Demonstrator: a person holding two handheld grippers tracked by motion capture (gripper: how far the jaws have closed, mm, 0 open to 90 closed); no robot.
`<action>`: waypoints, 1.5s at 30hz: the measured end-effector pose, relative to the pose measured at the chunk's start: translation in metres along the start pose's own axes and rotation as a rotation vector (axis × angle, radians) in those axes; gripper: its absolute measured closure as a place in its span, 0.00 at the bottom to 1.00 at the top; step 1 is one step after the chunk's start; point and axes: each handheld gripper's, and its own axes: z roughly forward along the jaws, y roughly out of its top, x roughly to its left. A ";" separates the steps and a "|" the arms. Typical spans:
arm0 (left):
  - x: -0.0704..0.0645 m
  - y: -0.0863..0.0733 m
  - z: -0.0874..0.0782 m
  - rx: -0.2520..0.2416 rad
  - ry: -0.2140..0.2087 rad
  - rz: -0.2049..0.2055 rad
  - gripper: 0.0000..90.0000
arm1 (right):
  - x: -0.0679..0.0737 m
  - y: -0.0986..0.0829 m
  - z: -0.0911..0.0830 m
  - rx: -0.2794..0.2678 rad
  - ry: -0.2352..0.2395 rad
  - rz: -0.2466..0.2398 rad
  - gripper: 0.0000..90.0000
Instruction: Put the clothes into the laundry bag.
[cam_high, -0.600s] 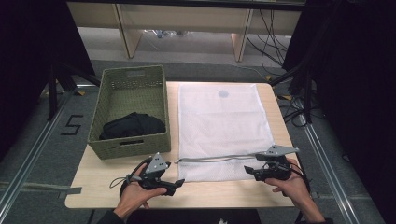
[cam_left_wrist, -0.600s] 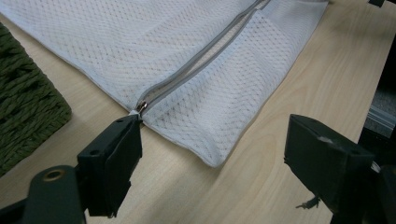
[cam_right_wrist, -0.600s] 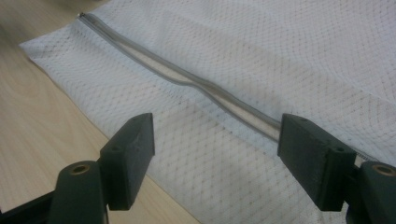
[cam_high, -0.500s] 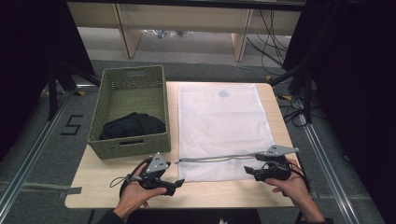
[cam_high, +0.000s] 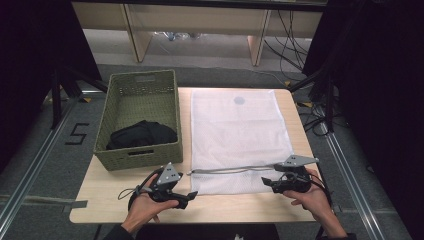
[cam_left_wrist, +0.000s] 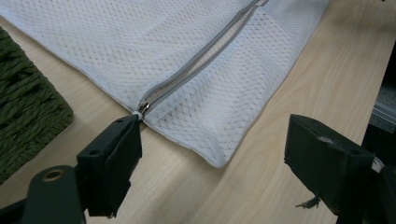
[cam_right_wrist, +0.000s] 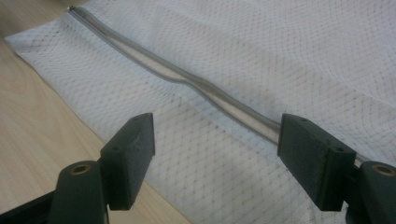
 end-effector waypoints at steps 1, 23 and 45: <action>0.000 0.000 0.000 0.002 -0.010 -0.001 0.21 | -0.002 0.000 0.001 0.004 0.002 -0.014 0.32; 0.005 0.001 0.005 0.007 0.005 -0.008 0.21 | -0.012 0.020 0.033 -0.006 -0.046 -0.114 0.28; 0.004 0.001 0.001 0.011 -0.022 0.008 0.22 | -0.007 0.046 0.096 0.130 -0.036 -0.207 0.41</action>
